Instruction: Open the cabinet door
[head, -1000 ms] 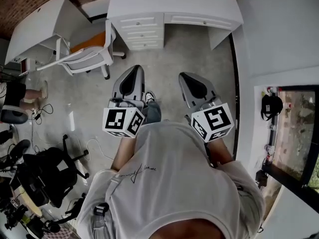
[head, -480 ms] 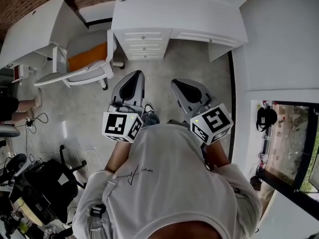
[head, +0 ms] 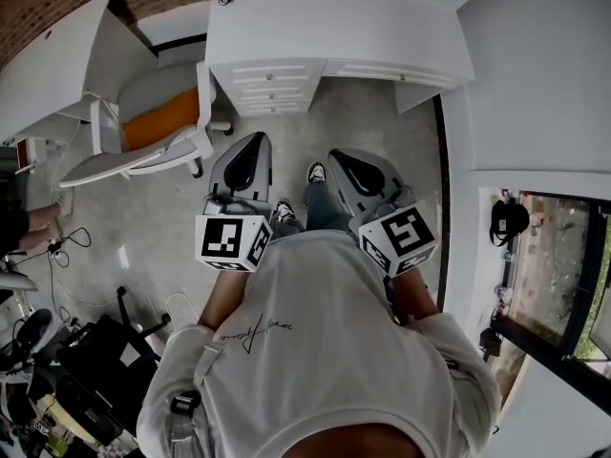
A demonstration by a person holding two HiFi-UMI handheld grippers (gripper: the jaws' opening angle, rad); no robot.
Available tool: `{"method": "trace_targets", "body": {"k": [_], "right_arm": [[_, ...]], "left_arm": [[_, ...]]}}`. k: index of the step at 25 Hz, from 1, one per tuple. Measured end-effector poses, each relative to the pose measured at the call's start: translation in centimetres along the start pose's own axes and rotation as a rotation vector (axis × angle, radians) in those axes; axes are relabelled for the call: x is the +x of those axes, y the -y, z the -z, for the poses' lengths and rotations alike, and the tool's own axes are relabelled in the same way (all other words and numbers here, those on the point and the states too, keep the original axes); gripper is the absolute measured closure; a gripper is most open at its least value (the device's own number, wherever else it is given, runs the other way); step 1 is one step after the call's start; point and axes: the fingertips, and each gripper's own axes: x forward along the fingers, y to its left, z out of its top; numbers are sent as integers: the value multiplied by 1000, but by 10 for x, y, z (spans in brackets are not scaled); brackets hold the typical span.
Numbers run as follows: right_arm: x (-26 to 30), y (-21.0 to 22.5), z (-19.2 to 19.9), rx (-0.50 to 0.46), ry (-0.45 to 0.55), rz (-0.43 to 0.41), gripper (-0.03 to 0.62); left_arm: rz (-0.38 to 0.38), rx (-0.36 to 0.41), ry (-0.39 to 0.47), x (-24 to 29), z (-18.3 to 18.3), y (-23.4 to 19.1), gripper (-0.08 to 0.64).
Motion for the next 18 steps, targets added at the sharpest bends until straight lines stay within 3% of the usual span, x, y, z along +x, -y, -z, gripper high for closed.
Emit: {"method": "trace_targets", "body": {"k": [5, 9, 18], "right_arm": [[28, 28, -7, -1, 23, 18, 569], [54, 58, -25, 1, 76, 18, 569], [128, 147, -73, -25, 96, -45, 569]], "left_arm": [[-24, 10, -11, 30, -2, -19, 545], [-65, 57, 28, 58, -17, -35, 543], [-126, 71, 52, 160, -51, -72, 543]]}}
